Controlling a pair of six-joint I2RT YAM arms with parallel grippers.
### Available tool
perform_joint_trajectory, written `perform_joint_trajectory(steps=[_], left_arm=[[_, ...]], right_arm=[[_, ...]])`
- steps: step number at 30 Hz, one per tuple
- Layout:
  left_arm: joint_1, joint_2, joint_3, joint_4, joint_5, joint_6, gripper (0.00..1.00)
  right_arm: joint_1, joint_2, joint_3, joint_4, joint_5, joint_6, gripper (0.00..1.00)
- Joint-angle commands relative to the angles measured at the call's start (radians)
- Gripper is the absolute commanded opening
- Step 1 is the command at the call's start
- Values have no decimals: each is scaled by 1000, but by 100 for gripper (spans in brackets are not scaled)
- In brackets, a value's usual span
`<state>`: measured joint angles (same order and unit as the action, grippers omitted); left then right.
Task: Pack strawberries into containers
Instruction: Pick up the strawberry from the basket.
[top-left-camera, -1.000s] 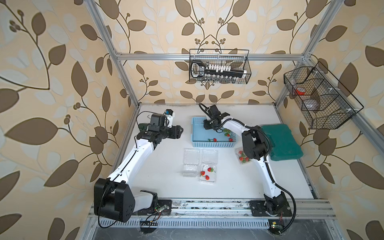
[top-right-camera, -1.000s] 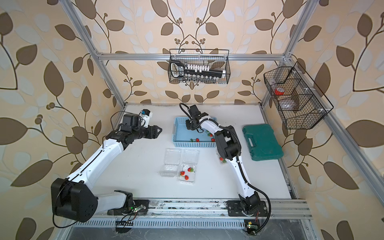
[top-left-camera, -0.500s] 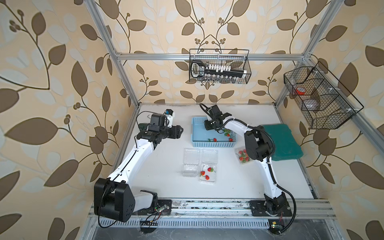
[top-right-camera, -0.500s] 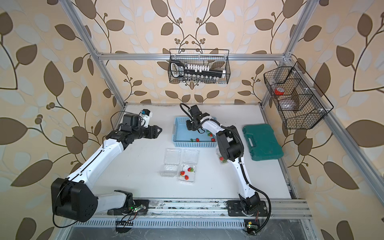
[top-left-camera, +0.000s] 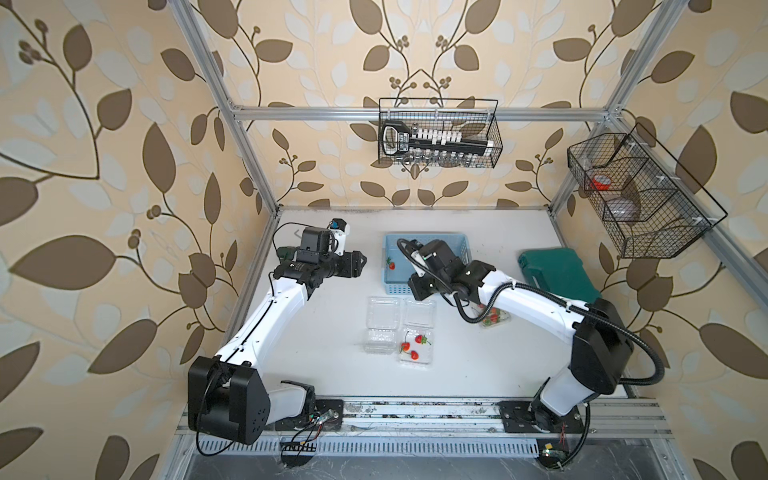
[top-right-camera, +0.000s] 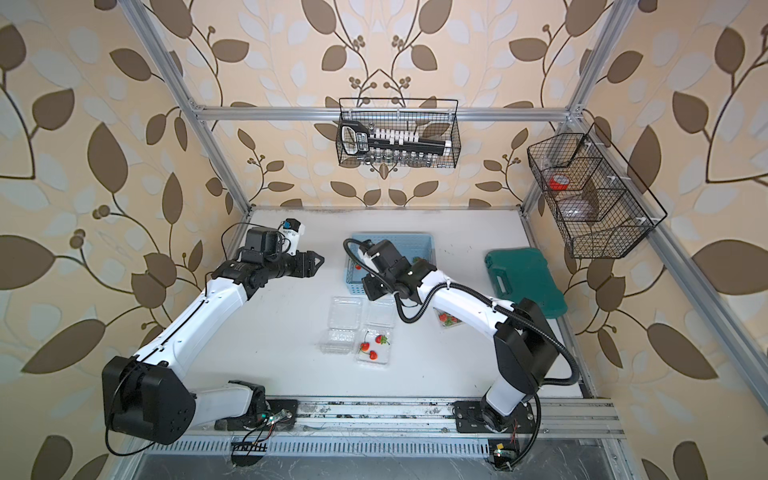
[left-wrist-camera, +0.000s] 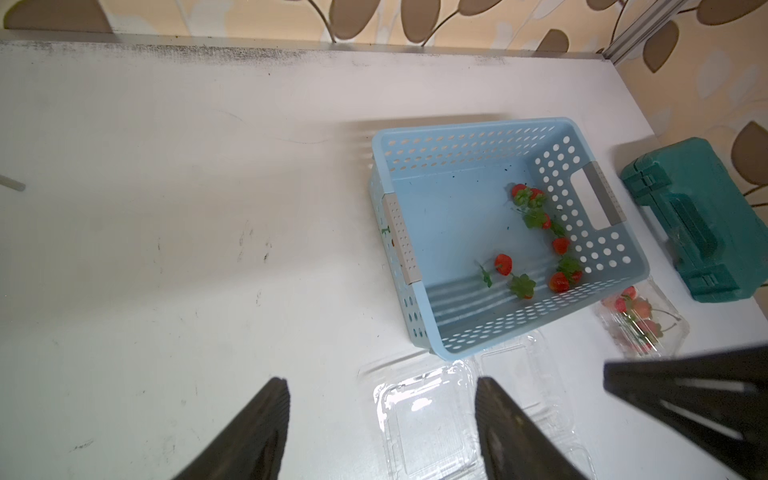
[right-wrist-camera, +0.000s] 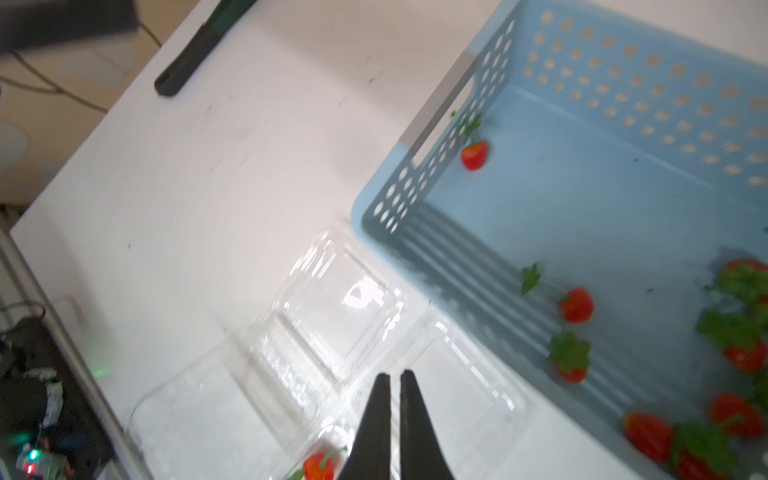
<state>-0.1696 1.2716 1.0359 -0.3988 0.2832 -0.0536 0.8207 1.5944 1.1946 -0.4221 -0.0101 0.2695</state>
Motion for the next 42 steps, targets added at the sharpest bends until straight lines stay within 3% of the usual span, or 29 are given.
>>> perform_joint_trajectory(steps=[1, 5, 7, 10, 13, 21, 25, 42], left_arm=[[-1, -21, 4, 6, 11, 11, 72], [-1, -21, 6, 3, 7, 12, 72], [-1, -21, 7, 4, 10, 11, 72], [-1, -21, 3, 4, 9, 9, 72], [-1, -20, 1, 3, 3, 12, 72], [-2, -14, -2, 3, -1, 17, 72], [-2, -2, 1, 2, 3, 15, 72], [-1, 12, 5, -2, -1, 21, 72]], right_arm=[[64, -75, -119, -47, 50, 79, 9], [93, -129, -199, -61, 96, 121, 13], [64, -123, -176, -53, 122, 121, 21], [-5, -54, -72, -22, 98, 91, 35], [-87, 99, 87, -21, 40, 27, 40], [-214, 561, 575, -173, -121, -104, 43], [-224, 711, 727, -218, -166, -144, 45], [-222, 884, 865, -152, -210, -164, 48]])
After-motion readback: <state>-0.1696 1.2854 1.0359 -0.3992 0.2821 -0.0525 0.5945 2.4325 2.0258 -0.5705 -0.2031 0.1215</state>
